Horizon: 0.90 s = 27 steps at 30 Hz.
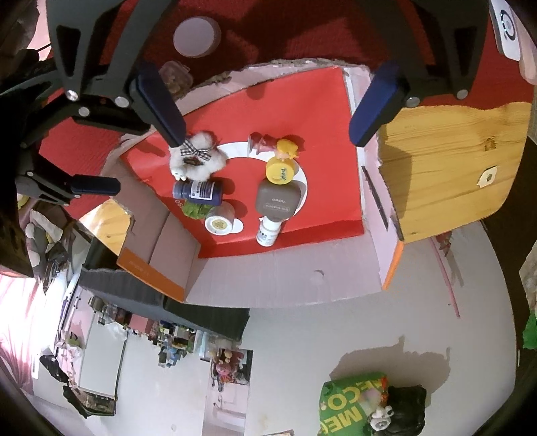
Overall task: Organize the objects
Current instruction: 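Open both grippers and withdraw them from the box, then move both grippers down toward the white round tin and clear plastic box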
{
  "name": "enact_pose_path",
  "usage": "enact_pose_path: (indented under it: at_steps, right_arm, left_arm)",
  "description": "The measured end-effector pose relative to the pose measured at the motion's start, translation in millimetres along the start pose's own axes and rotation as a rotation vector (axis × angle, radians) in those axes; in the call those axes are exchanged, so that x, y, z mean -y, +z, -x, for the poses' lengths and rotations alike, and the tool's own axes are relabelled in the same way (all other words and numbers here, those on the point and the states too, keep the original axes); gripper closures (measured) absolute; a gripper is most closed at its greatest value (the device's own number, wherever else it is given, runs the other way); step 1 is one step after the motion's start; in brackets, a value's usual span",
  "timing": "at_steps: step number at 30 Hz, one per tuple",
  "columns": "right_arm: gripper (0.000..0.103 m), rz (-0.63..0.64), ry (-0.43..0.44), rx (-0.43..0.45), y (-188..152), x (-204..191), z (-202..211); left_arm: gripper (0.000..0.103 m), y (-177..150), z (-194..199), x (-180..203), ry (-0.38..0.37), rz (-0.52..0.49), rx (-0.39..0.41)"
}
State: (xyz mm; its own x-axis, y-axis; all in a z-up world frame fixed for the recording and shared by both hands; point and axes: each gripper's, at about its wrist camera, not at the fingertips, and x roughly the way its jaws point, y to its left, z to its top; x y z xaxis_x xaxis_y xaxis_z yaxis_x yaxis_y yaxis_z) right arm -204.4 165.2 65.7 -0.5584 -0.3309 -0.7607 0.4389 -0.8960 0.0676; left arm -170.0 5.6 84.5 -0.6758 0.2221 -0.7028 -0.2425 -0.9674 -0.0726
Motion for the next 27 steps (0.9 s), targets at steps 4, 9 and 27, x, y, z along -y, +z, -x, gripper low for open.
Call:
enact_pose_path:
  at_steps: [4, 9, 27]
  right_arm:
    - [0.009, 0.004, 0.000, 0.011, -3, -2, 8]
    - [0.004, 0.012, -0.009, 0.027, -8, -6, 19]
    - [0.004, 0.005, 0.020, 0.064, -31, -19, 50]
  left_arm:
    - [0.001, -2, 6, 0, 0.003, 0.000, 0.007]
    - [0.000, -5, 14, 1, 0.007, -0.003, 0.022]
    - [0.000, -24, 37, 6, 0.016, -0.002, 0.035]
